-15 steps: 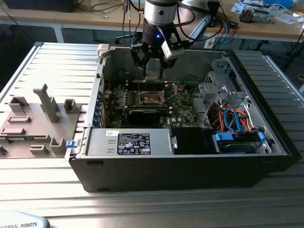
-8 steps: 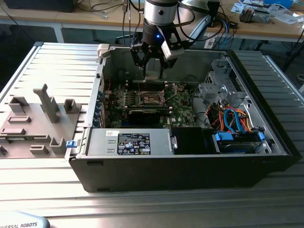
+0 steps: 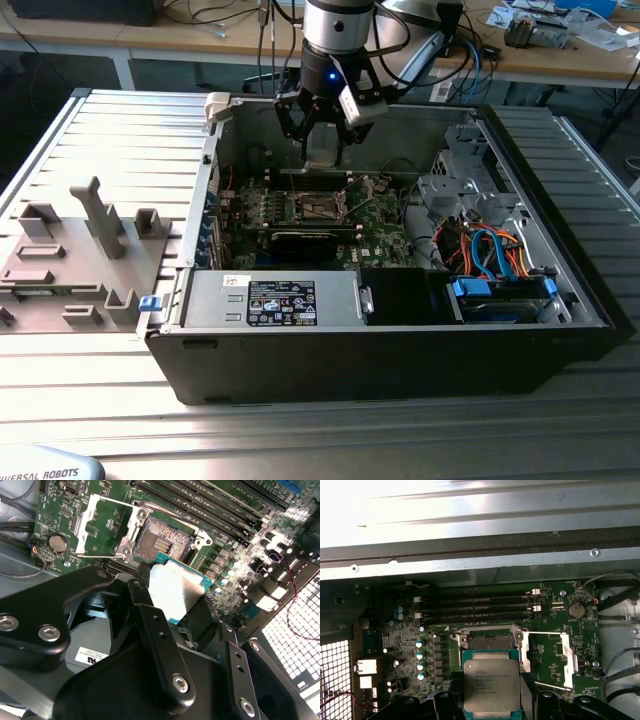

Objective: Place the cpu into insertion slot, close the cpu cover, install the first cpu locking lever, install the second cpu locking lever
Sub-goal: 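Place the cpu into insertion slot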

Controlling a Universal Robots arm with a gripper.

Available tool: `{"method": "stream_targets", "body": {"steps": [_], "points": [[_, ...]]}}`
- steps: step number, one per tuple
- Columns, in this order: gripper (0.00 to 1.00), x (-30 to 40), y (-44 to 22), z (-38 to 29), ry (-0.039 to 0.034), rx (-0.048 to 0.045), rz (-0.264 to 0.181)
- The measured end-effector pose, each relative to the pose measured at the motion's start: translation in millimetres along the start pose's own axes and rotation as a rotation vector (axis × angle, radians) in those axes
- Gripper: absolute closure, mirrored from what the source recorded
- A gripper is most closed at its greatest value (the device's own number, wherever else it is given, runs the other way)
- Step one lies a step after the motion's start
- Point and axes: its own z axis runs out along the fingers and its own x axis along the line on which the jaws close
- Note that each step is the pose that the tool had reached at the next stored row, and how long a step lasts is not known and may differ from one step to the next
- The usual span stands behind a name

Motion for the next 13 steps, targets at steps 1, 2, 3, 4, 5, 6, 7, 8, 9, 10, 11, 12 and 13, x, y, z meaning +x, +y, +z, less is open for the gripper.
{"method": "stream_targets", "body": {"steps": [1,2,3,4,5,6,7,8,9,10,11,12,13], "points": [[0.46,0.0,0.0,0.0,-0.0001,-0.0001,0.001],[0.46,0.0,0.0,0.0,-0.0001,-0.0001,0.002],[0.46,0.0,0.0,0.0,-0.0001,-0.0001,0.003],[0.46,0.0,0.0,0.0,-0.0002,-0.0001,0.004],[0.46,0.0,0.0,0.0,-0.0002,-0.0001,0.005],[0.46,0.0,0.0,0.0,-0.0002,-0.0001,0.005],[0.46,0.0,0.0,0.0,-0.0003,-0.0001,0.006],[0.46,0.0,0.0,0.0,-0.0002,-0.0002,0.007],[0.46,0.0,0.0,0.0,-0.0003,-0.0001,0.007],[0.46,0.0,0.0,0.0,-0.0003,-0.0002,0.008],[0.46,0.0,0.0,0.0,-0.0003,-0.0002,0.009],[0.46,0.0,0.0,0.0,-0.0003,-0.0002,0.010],[0.46,0.0,0.0,0.0,-0.0004,-0.0003,0.010]]}}
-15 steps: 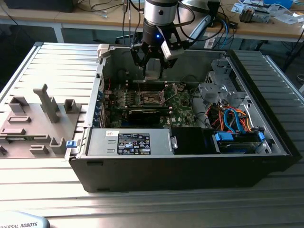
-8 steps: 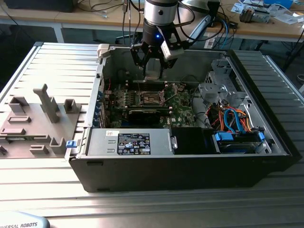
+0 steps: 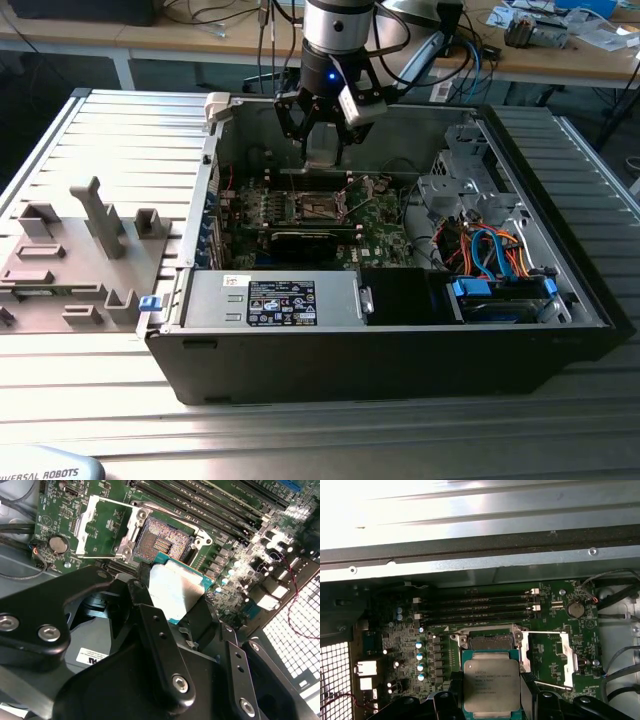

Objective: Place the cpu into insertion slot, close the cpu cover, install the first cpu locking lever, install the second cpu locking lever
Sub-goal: 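Place the cpu into insertion slot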

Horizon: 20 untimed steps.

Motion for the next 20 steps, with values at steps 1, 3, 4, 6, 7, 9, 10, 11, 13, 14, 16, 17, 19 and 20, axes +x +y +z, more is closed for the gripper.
{"method": "stream_targets", "body": {"steps": [1,3,4,6,7,9,10,11,13,14,16,17,19,20], "points": [[0.46,0.0,0.0,0.0,0.0000,0.0000,0.001],[0.46,0.0,0.0,0.0,0.0000,0.0000,0.002],[0.46,0.0,0.0,0.0,-0.0001,0.0000,0.004],[0.46,0.0,0.0,0.0,-0.0002,-0.0001,0.008],[0.46,0.0,0.0,0.0,-0.0003,-0.0001,0.009],[0.46,0.0,0.0,0.0,-0.0004,-0.0002,0.013],[0.46,0.0,0.0,0.0,-0.0005,-0.0002,0.015],[0.46,0.0,0.0,0.0,-0.0006,-0.0003,0.017],[0.46,0.0,0.0,0.0,-0.0007,-0.0003,0.020],[0.46,0.0,0.0,0.0,-0.0007,-0.0003,0.021],[0.46,0.0,0.0,0.0,-0.0009,-0.0004,0.028],[0.46,0.0,0.0,0.0,-0.0011,-0.0005,0.033],[0.46,0.0,0.0,0.0,-0.0013,-0.0006,0.037],[0.46,0.0,0.0,0.0,-0.0014,-0.0006,0.039]]}}
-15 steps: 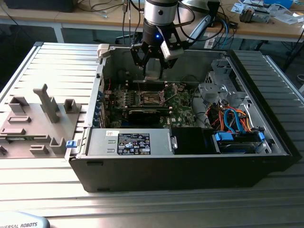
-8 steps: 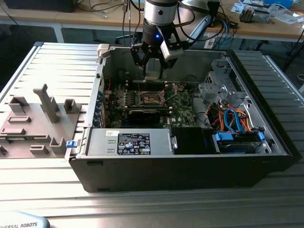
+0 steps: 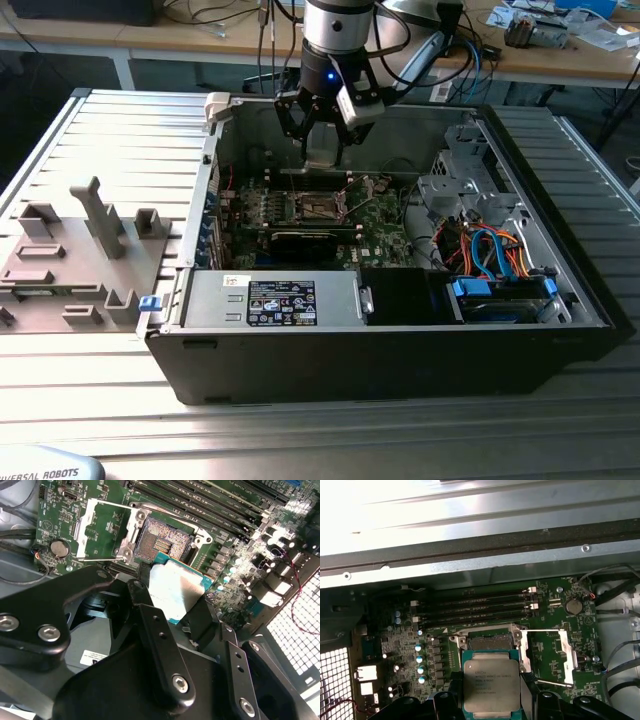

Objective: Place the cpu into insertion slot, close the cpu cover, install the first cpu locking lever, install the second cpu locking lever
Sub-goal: 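Place the cpu into insertion slot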

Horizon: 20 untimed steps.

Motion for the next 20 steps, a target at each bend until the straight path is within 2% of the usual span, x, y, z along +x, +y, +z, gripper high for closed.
{"method": "stream_targets", "body": {"steps": [20], "points": [[0.46,0.0,0.0,0.0,-0.0009,-0.0005,0.028]]}}
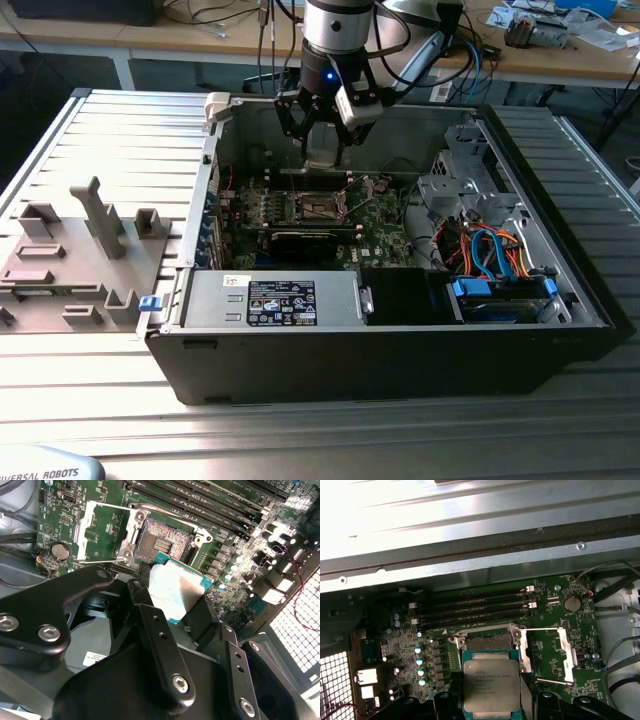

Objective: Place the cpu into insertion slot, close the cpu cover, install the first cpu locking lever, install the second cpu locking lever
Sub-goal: 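Place the cpu into insertion slot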

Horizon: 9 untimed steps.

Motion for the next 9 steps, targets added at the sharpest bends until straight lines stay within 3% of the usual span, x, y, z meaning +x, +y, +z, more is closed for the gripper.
{"method": "stream_targets", "body": {"steps": [9], "points": [[0.46,0.0,0.0,0.0,-0.0004,-0.0002,0.012]]}}
